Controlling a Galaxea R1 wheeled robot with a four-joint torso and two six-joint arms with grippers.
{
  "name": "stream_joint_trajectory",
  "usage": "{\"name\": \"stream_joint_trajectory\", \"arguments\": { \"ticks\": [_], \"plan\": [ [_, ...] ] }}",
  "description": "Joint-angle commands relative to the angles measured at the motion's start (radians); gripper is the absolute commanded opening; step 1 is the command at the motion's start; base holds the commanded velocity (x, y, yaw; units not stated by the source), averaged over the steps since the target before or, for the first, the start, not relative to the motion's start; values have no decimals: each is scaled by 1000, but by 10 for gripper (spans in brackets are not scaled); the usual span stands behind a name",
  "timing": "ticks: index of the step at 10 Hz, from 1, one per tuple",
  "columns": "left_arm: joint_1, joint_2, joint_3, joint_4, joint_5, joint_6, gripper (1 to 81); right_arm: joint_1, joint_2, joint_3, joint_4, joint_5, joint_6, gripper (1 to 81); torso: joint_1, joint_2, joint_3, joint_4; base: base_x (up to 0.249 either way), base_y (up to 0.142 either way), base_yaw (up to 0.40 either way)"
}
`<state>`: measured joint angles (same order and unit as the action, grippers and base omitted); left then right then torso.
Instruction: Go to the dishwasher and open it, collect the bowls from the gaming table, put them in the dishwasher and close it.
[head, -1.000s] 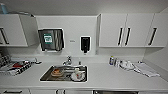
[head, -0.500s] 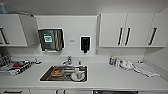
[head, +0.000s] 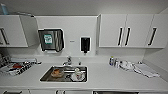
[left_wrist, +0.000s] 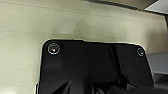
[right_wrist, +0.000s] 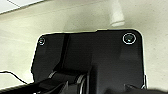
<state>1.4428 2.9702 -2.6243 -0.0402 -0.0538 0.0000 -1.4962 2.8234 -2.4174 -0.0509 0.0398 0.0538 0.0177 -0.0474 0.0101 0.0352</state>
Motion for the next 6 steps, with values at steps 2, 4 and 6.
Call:
{"name": "stream_joint_trajectory", "arguments": {
  "ticks": [2, 4, 6],
  "plan": [
    [-57, -198, 262, -7, 34, 3, 811, 61, -166, 204, 40, -46, 8, 811, 80, -127, -67, 0, 0, 0, 0],
    [-49, -255, 325, -9, 32, 3, 811, 75, -230, 270, 65, -46, 6, 811, 120, -192, -107, 0, 0, 0, 0],
    [-43, -314, 389, -10, 14, 2, 811, 92, -281, 317, 103, -44, 8, 811, 166, -264, -155, 0, 0, 0, 0]
  ]
}}
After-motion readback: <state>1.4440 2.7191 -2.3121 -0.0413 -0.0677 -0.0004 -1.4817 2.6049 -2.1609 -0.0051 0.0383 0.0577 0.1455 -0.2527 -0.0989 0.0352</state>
